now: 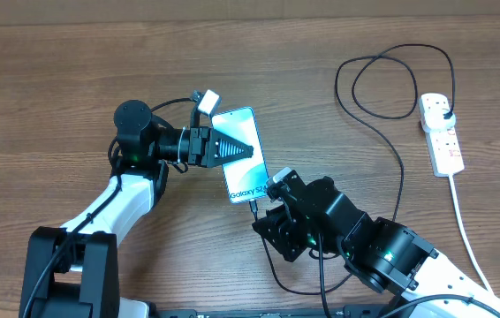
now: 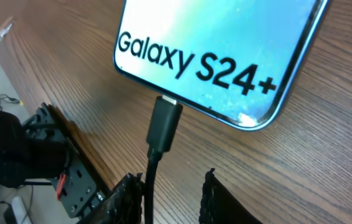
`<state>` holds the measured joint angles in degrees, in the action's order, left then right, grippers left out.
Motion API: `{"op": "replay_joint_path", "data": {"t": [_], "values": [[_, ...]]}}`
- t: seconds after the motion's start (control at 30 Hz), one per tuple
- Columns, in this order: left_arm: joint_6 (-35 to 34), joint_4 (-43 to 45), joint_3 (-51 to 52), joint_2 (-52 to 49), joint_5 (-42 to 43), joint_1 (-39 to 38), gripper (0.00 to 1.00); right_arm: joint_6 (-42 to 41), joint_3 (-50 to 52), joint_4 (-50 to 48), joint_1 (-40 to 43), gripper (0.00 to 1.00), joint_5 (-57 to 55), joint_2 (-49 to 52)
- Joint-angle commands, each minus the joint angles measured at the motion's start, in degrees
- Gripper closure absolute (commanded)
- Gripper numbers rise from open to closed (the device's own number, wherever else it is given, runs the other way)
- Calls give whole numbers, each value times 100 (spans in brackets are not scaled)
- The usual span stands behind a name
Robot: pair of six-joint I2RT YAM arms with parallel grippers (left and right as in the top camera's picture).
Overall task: Plug charger to phone and switch on socket
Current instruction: 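Push the connector up into the phone's bottom port with right gripper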
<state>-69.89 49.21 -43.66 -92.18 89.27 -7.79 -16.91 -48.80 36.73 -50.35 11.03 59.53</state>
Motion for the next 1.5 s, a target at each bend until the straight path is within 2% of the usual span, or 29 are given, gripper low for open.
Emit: {"op": "replay_joint_path", "data": {"t": [0.0,0.3,0.87,1.13,1.47], "values": [[179,28,-44,-7,125,-11,96,-212,-199,-96,11,67,59,-35],[179,28,-44,-7,125,-11,96,-619,-197,-195,9,82,72,-24],[175,26,-44,-7,125,-13,96,-734,-197,-380,11,84,317,223],[175,26,-44,-7,125,-13,96,-730,-197,-702,11,96,282,319],[90,26,-44,-7,129,-142,96,-363,-221,-1082,11,96,98,317]]}}
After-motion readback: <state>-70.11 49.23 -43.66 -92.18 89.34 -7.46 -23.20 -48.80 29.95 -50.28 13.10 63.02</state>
